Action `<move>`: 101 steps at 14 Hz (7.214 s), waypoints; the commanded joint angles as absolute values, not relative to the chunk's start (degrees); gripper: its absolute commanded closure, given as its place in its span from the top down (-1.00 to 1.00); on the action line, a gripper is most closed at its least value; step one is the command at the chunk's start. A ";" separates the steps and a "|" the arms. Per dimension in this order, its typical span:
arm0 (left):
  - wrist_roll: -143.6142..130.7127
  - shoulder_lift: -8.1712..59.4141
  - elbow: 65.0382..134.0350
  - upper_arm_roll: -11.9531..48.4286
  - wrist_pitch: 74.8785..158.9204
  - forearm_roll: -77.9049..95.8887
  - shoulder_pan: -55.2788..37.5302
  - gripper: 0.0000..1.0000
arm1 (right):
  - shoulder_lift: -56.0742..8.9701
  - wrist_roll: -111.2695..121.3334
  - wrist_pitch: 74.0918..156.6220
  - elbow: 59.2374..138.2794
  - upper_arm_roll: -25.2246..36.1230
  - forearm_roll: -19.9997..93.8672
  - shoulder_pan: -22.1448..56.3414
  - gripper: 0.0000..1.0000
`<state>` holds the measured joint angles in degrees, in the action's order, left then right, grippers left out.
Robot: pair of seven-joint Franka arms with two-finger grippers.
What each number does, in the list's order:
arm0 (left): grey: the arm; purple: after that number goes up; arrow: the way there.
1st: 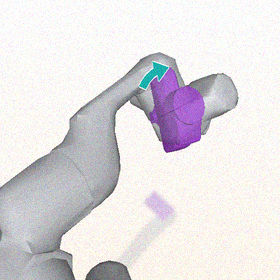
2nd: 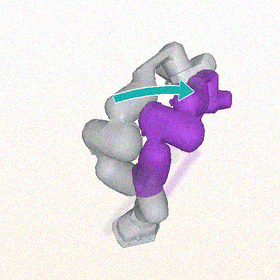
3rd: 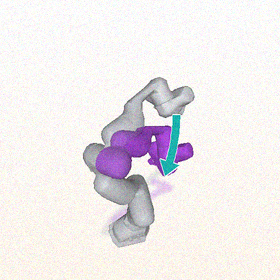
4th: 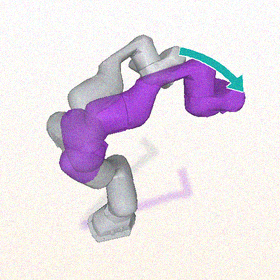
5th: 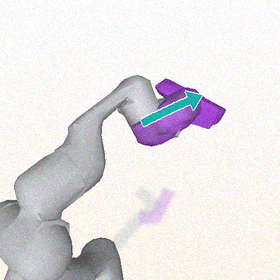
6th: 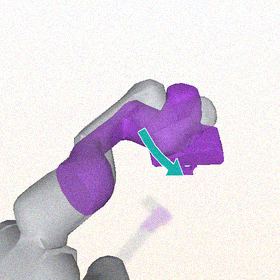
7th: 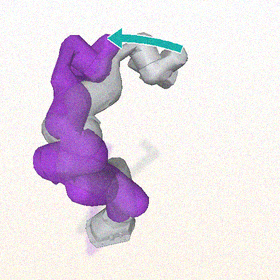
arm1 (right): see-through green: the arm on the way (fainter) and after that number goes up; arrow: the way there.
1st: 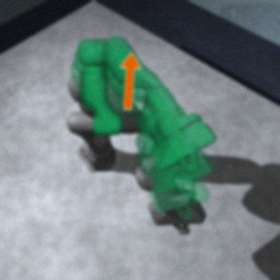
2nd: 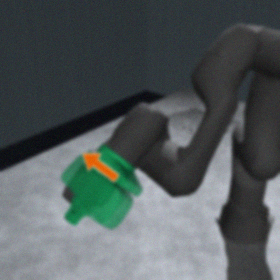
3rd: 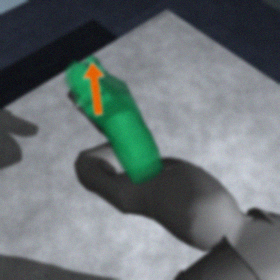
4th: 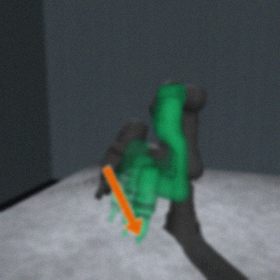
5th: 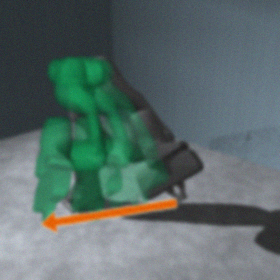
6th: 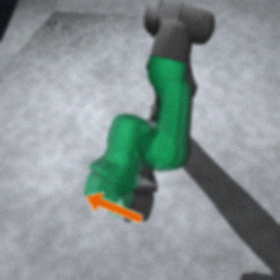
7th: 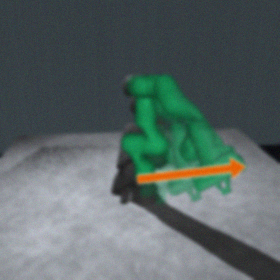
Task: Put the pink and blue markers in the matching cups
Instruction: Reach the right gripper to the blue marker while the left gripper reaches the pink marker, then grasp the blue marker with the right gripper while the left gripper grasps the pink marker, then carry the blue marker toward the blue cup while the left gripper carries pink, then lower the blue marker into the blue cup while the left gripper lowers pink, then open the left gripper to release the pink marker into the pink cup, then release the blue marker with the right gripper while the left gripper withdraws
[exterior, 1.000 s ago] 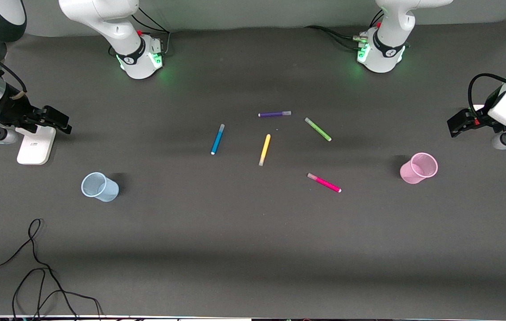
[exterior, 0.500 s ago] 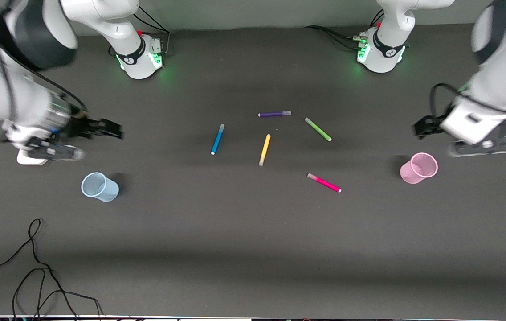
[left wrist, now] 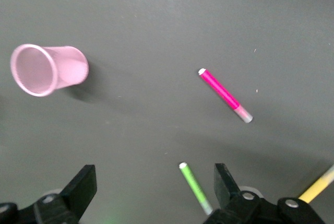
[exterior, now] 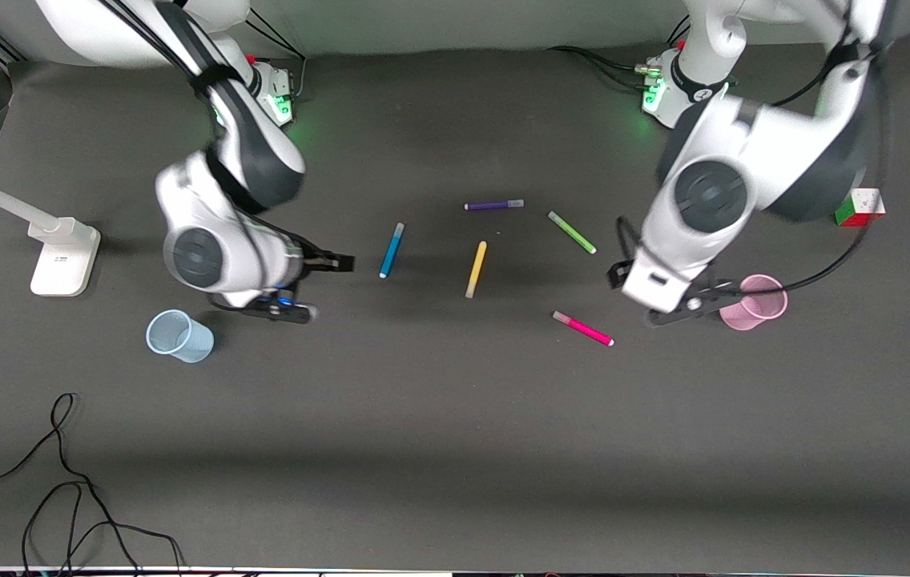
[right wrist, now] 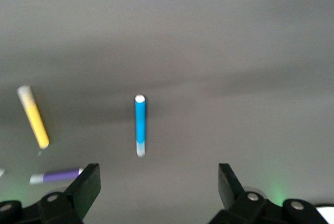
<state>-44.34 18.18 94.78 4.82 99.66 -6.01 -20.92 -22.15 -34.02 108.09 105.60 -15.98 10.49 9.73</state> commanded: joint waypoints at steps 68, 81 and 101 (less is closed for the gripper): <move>-27.07 31.37 95.80 3.96 74.27 38.85 26.01 -1.00 | -4.65 -8.88 151.96 126.12 11.25 -12.66 7.47 -1.00; -18.81 37.35 94.41 3.96 75.94 38.32 28.57 0.99 | -5.89 -8.79 151.96 125.95 11.34 -12.83 7.47 -1.00; -16.61 -0.24 97.53 4.31 89.98 -2.55 6.95 0.99 | -11.51 -10.28 165.14 130.60 12.83 -13.54 6.42 -0.75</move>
<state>-17.54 6.62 90.31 5.22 85.48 -1.13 8.84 -11.61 -8.92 162.86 128.84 12.68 -12.42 6.39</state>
